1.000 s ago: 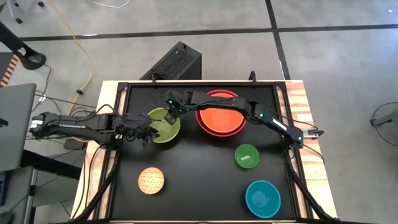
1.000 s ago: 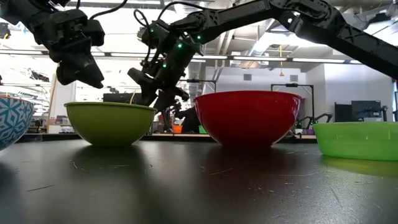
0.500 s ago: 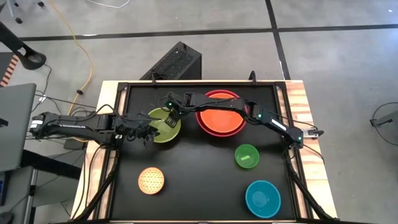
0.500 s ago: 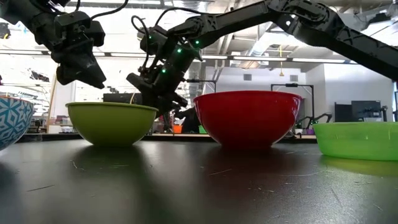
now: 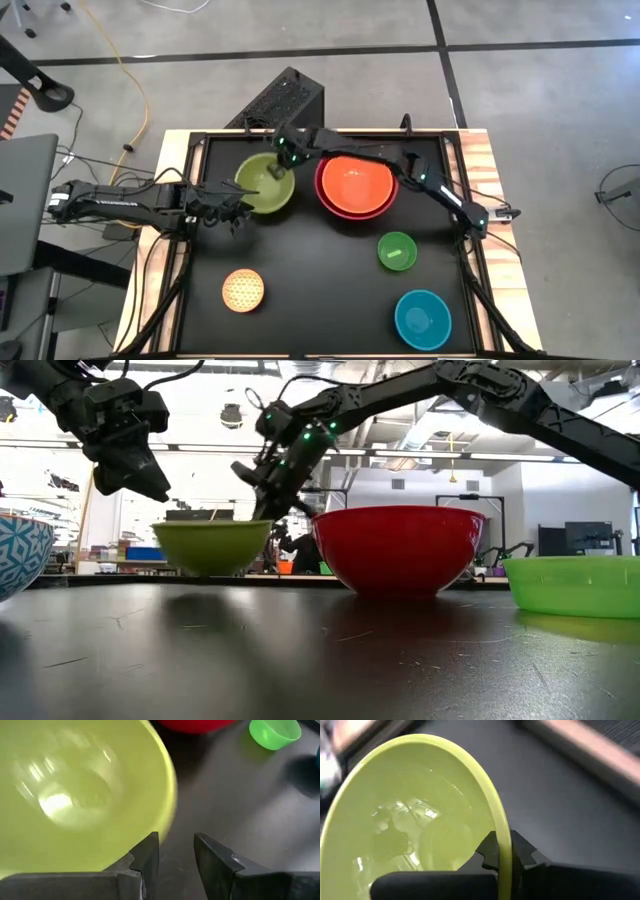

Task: Nest bowls inside each other
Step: Stack the light green bowl on top of the orange bowl

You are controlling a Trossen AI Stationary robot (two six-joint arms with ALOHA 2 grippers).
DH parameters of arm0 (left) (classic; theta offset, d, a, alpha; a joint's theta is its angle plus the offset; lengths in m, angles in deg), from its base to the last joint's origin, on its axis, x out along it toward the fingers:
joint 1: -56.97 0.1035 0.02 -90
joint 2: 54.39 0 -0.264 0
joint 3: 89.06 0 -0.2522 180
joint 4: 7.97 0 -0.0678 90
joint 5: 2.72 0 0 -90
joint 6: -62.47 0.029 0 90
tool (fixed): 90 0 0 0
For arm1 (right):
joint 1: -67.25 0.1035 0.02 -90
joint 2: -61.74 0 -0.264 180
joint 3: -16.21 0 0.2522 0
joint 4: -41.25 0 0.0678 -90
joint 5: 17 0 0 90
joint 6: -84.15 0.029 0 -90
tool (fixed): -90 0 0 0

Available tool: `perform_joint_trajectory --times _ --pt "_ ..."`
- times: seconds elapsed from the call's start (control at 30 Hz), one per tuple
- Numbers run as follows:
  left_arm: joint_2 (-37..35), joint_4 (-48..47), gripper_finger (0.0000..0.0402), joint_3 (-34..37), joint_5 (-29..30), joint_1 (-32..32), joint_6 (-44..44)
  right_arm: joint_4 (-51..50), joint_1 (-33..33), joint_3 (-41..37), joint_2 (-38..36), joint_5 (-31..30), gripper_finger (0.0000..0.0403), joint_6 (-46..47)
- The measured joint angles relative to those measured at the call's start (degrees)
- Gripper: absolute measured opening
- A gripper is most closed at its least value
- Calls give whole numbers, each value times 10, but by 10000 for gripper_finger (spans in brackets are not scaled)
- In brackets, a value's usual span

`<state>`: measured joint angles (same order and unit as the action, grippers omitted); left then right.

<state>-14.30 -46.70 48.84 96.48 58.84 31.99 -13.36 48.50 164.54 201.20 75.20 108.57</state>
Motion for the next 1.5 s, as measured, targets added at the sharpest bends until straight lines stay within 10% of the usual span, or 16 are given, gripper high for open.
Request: perform_joint_trajectory --times 0.33,0.7,1.13,1.5 --pt "0 0 112 0 -18 0 10 -60 -45 0 -115 -114 17 -9" --pt "0 0 112 0 -30 0 63 -390 -43 -51 -293 -215 18 -9" --pt "0 45 112 0 21 0 91 -77 -9 -592 -608 -197 19 164" --pt "0 55 112 0 28 0 59 36 -27 -732 -611 -187 19 193"
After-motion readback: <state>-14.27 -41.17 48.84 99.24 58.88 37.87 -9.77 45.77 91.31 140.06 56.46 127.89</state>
